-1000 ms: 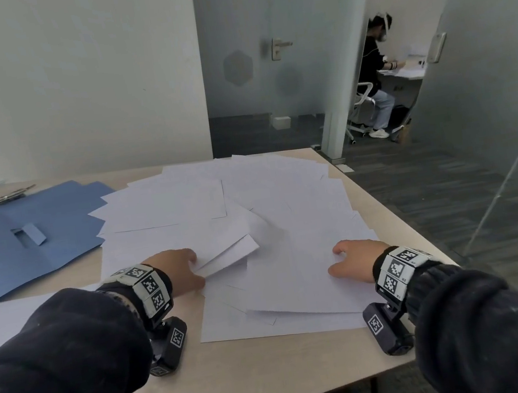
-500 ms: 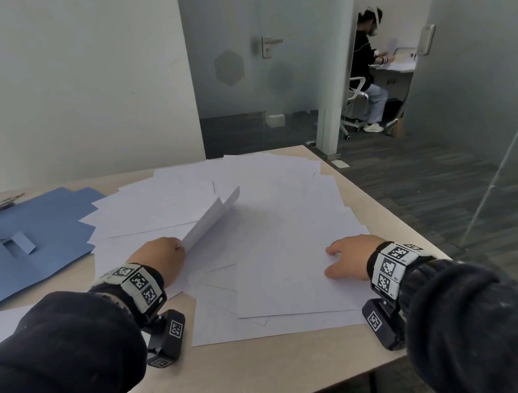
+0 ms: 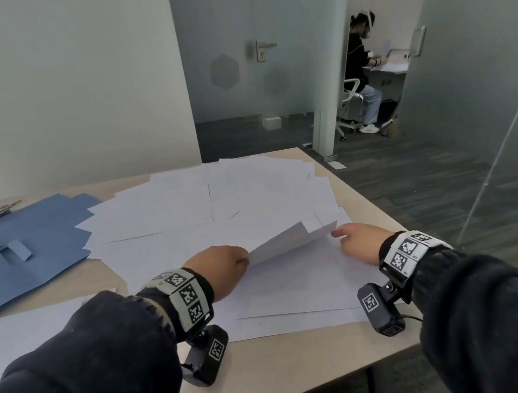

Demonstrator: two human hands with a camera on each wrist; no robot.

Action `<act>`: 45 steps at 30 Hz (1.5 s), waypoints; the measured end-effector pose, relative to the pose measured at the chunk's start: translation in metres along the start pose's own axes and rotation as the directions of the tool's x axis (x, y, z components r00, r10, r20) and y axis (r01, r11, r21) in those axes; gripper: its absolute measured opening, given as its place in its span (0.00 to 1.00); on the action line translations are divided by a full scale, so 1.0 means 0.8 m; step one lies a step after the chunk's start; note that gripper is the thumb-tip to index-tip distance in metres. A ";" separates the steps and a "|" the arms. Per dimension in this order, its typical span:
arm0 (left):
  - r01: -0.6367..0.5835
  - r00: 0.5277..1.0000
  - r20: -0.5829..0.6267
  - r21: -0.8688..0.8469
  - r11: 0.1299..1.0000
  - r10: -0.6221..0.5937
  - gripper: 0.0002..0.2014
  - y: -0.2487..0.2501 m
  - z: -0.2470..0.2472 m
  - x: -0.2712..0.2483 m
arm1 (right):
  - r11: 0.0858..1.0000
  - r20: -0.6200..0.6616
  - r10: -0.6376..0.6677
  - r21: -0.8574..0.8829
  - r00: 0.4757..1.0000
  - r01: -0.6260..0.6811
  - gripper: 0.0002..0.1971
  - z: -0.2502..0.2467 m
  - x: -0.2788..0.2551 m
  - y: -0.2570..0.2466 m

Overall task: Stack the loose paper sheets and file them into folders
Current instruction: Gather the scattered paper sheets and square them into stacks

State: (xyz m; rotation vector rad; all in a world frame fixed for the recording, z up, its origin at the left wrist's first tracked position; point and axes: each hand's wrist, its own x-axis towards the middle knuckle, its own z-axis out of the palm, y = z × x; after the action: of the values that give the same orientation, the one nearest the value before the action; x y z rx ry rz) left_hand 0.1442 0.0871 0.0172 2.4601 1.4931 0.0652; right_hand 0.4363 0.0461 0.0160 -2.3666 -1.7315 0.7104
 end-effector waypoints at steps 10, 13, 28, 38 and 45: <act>-0.038 0.969 0.232 -0.197 0.980 0.084 0.25 0.060 0.018 -0.012 | 0.807 0.002 0.308 0.529 0.952 -0.262 0.24 -0.020 -0.010 0.052; 0.079 0.986 0.169 -0.399 0.914 -0.012 0.30 0.054 0.008 -0.008 | 0.696 0.059 0.362 0.647 0.930 -0.312 0.27 -0.025 -0.010 0.058; 0.436 0.854 0.131 -0.709 0.554 -0.503 0.18 -0.006 0.006 0.025 | 0.645 0.112 0.307 0.706 0.945 -0.293 0.23 -0.009 -0.004 0.036; 0.490 0.824 0.153 -0.678 0.548 -0.546 0.18 -0.025 0.001 0.026 | 0.564 0.156 0.265 0.775 0.951 -0.285 0.19 -0.007 -0.007 0.029; 0.499 0.789 0.205 -0.764 0.409 -0.579 0.17 -0.031 0.005 0.016 | 0.478 0.165 0.278 0.831 0.946 -0.285 0.16 0.005 -0.003 0.021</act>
State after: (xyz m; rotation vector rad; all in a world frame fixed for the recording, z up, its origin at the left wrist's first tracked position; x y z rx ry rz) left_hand 0.1298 0.1084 0.0058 1.1946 1.7187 0.5914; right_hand 0.4484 0.0376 0.0067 -1.8691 -0.6368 1.2498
